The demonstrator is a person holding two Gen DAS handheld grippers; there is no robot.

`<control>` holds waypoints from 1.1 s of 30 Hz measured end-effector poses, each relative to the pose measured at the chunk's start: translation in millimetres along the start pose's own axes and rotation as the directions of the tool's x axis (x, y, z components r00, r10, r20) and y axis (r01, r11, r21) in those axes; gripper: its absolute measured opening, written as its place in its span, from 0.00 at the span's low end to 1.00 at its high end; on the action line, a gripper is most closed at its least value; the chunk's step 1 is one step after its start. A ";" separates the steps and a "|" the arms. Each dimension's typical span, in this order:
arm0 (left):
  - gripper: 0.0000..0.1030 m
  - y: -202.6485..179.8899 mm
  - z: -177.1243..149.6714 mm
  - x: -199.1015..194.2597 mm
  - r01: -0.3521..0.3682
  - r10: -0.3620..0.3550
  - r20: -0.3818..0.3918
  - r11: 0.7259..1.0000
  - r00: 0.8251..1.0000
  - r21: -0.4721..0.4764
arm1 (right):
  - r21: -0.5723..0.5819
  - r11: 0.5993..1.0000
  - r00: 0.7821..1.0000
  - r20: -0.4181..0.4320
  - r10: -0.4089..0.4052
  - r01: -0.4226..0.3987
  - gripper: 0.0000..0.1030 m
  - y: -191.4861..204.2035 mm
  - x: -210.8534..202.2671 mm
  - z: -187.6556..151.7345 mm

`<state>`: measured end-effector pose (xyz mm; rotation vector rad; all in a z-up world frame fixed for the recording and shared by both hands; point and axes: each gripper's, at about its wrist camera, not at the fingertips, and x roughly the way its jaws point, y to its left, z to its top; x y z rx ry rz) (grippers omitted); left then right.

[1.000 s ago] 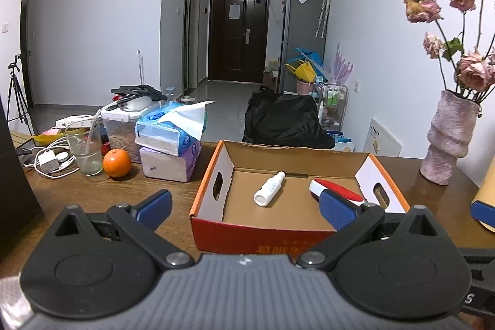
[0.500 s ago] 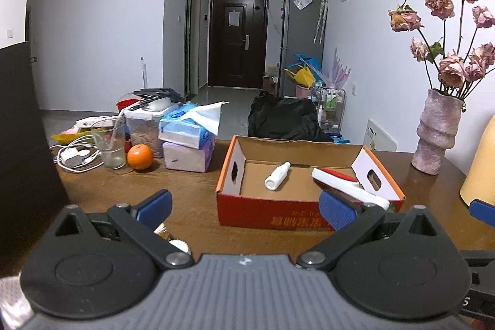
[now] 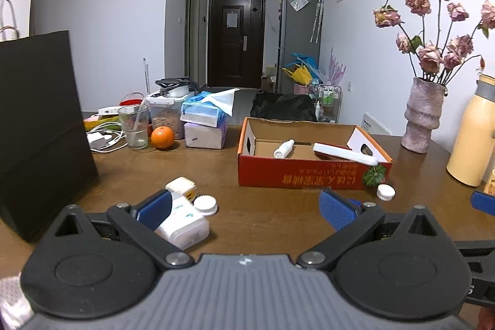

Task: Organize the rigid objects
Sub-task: 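Move the left tool to the purple cap while the right tool moves to the white tape roll, then grasp the purple gear cap with the left tool while the right tool grasps the white tape roll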

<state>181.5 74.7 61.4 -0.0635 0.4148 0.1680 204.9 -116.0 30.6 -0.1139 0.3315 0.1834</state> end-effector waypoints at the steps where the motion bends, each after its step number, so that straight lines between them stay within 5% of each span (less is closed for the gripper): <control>1: 1.00 3.2 -4.0 -7.4 0.001 -0.001 0.005 1.000 1.000 0.000 | 0.000 1.000 1.000 0.002 -0.003 0.003 1.00 2.4 -8.6 -3.0; 11: 1.00 43.1 -65.5 -89.0 0.019 -0.018 0.037 1.000 0.999 -0.024 | 0.058 0.998 1.000 -0.026 0.005 -0.003 1.00 22.3 -91.4 -38.4; 15: 1.00 50.3 -86.5 -90.7 -0.015 0.015 -0.002 1.000 1.000 0.016 | 0.047 0.999 0.999 -0.027 0.028 -0.027 1.00 28.0 -110.4 -58.1; 33: 1.00 91.3 -113.8 -72.8 -0.038 0.038 -0.059 0.999 0.998 -0.005 | 0.058 0.987 0.957 -0.242 0.157 -0.147 0.93 60.8 -32.9 -88.0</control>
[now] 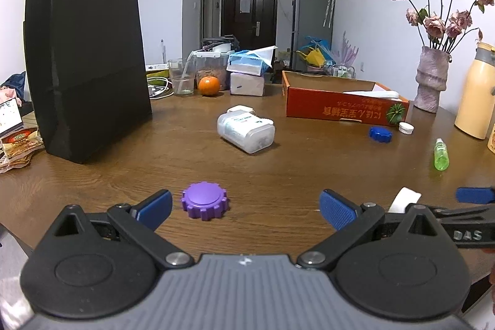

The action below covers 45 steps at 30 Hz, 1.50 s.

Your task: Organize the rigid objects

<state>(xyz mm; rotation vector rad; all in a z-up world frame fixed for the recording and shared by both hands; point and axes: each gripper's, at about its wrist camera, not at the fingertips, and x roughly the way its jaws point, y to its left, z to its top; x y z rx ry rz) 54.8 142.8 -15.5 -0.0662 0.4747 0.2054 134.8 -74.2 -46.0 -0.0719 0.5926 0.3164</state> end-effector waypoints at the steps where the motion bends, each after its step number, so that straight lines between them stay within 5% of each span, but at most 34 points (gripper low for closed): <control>1: 1.00 1.8 -0.1 0.9 0.000 0.000 -0.002 1.000 1.000 0.002 | 0.012 1.000 1.000 -0.013 0.010 -0.010 0.91 -1.6 5.7 0.3; 4: 1.00 8.3 -1.5 4.5 0.007 -0.007 -0.006 1.000 1.000 0.015 | 0.030 1.000 0.999 -0.041 0.002 -0.001 0.83 -2.1 25.5 0.8; 7: 1.00 15.3 -3.4 11.2 0.003 -0.002 -0.020 1.000 1.000 0.023 | 0.034 0.999 0.996 -0.083 0.021 -0.019 0.40 -2.2 39.8 -1.8; 16: 1.00 33.0 -9.4 57.1 -0.013 0.015 -0.098 1.000 0.995 0.027 | 0.062 0.998 1.000 0.002 -0.003 0.002 0.40 -8.7 25.4 0.4; 25: 1.00 36.2 -7.7 104.5 -0.114 0.114 -0.132 0.993 0.985 0.014 | 0.076 0.997 1.000 0.017 -0.012 0.011 0.40 -13.9 22.9 1.9; 28: 0.92 34.8 -6.7 109.5 -0.114 0.114 -0.120 0.993 0.986 0.008 | 0.078 0.997 1.000 0.017 -0.017 0.015 0.40 -14.4 23.9 1.7; 30: 0.60 34.6 -5.6 113.5 -0.096 0.095 -0.133 0.995 0.987 0.000 | 0.080 0.997 1.000 0.016 -0.020 0.018 0.40 -15.5 24.6 1.9; 31: 0.54 35.2 -5.6 114.5 -0.077 0.075 -0.132 0.997 0.988 -0.009 | 0.081 0.997 1.000 0.017 -0.021 0.020 0.40 -16.2 25.0 1.7; 45: 0.52 13.2 11.3 89.4 -0.002 0.001 -0.054 1.000 0.999 -0.023 | 0.093 0.994 0.998 0.044 -0.055 0.051 0.40 -30.6 28.2 11.4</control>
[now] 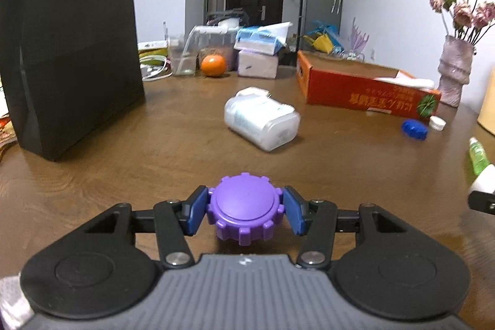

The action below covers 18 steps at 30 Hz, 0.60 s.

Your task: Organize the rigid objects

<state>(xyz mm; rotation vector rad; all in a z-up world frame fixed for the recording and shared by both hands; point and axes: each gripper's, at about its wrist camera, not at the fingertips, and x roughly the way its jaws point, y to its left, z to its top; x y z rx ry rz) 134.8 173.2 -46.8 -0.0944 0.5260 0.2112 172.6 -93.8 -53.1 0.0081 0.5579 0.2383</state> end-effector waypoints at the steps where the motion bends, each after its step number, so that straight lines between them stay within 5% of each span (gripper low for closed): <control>1: 0.52 -2.6 2.2 -1.1 0.003 -0.003 0.005 1.000 1.000 0.000 | 0.001 1.000 1.000 0.008 -0.005 0.005 0.40 -2.1 0.2 2.6; 18: 0.52 -62.4 48.3 5.7 0.050 -0.053 0.045 0.998 0.998 0.049 | 0.006 1.000 0.997 0.076 -0.030 0.030 0.40 -38.3 13.8 39.7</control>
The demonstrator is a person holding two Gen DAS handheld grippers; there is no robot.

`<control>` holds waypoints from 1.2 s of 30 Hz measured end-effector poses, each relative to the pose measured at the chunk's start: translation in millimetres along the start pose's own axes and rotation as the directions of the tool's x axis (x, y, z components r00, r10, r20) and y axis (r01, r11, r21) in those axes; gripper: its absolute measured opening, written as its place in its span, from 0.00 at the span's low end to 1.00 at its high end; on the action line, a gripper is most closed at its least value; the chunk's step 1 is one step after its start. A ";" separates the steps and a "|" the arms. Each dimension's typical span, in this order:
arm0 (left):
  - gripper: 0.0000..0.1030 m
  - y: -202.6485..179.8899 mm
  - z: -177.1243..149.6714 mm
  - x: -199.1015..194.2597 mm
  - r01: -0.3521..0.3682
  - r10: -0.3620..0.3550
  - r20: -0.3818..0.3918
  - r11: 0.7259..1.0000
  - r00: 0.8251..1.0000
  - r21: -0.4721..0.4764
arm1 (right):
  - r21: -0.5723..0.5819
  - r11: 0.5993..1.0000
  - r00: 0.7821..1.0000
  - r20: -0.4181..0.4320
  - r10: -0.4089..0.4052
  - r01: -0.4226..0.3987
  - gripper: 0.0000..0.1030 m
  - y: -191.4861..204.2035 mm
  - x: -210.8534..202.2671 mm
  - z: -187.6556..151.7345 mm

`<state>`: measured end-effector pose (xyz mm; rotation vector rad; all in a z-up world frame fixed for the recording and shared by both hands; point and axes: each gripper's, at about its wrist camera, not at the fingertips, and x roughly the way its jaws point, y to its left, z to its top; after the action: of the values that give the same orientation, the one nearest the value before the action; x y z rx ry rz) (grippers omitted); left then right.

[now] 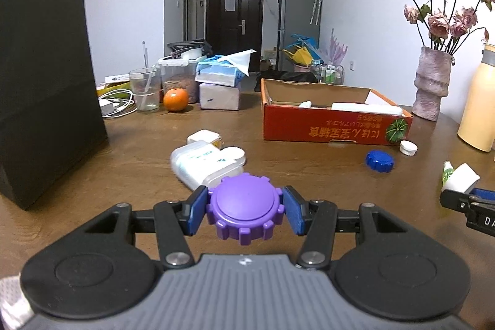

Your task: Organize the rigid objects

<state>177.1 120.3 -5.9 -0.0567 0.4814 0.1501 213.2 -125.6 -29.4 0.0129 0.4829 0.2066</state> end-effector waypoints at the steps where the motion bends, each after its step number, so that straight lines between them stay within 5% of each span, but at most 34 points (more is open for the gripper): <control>1: 0.52 -2.3 1.9 1.9 0.002 -0.002 -0.001 1.000 1.000 0.000 | -0.001 1.000 1.000 0.004 0.000 0.000 0.40 -1.4 1.1 2.6; 36: 0.52 -84.1 117.1 100.2 0.058 -0.059 0.059 0.998 0.997 0.012 | -0.053 0.999 0.996 0.085 -0.007 0.011 0.40 -42.6 98.8 108.7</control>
<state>331.6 60.7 52.8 -0.0561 0.4213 0.0917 357.3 -143.6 18.9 -0.0326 0.3922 0.2090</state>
